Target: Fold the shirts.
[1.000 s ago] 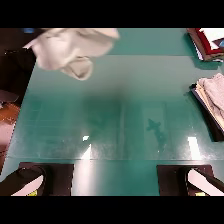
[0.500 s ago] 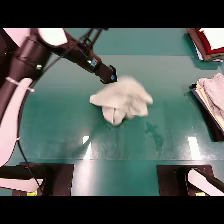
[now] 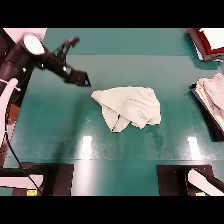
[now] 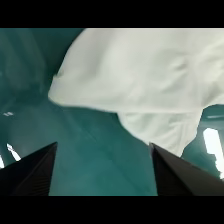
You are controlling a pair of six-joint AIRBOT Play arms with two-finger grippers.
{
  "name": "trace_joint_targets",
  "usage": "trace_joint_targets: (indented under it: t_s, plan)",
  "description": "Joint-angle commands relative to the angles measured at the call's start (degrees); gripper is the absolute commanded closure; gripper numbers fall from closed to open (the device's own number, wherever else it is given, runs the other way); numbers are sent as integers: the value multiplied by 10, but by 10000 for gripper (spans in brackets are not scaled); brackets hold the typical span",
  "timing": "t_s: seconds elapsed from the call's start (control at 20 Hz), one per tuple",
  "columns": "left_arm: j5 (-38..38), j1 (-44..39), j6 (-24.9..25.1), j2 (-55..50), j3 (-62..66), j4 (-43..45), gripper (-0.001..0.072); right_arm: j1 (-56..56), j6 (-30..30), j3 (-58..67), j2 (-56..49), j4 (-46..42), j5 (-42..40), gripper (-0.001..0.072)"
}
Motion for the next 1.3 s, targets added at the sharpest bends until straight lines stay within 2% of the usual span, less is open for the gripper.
trace_joint_targets:
  t_s: [0.0, 0.1, 0.3, 0.45, 0.5, 0.55, 0.6, 0.75, 0.9, 0.95, 1.0, 1.05, 1.25]
  plan:
    - [107, 29, 12, 0, -163, -73, 32, 0, 0, 0, 0, -3, 2, 695]
    - [163, 29, 36, -17, -202, -138, 32, 0, 0, 0, 0, -3, 2, 695]
    - [208, 26, 79, -64, -202, -259, 33, 0, 0, 0, 0, -3, 7, 695]
    - [253, 3, 80, -74, -201, -268, 48, 0, 0, 0, 0, -3, 14, 695]
    - [270, -3, 79, -74, -200, -268, 211, 0, 0, 0, 0, -4, 17, 695]
    - [274, -5, 79, -74, -194, -267, 471, 0, 0, 0, 0, -5, 20, 695]
    - [272, -4, 81, -73, -187, -266, 668, 0, 0, -5, 0, -8, 26, 695]
    - [181, 11, 78, -68, -123, -221, 678, 0, 3, -67, 3, -61, 73, 695]
    - [116, 14, 78, -21, -63, -116, 677, 1, 7, -215, 11, -77, 89, 693]
    - [106, 14, 79, 2, -50, -89, 676, 4, 7, -278, 10, -74, 81, 621]
    - [101, 14, 79, 23, -44, -76, 676, 12, 6, -339, 9, -74, 63, 371]
    - [103, 14, 79, 44, -43, -70, 676, 23, 6, -399, 1, -74, 40, 200]
    - [101, 14, 79, 73, -43, -69, 676, 126, -13, -530, -71, -68, -59, 210]
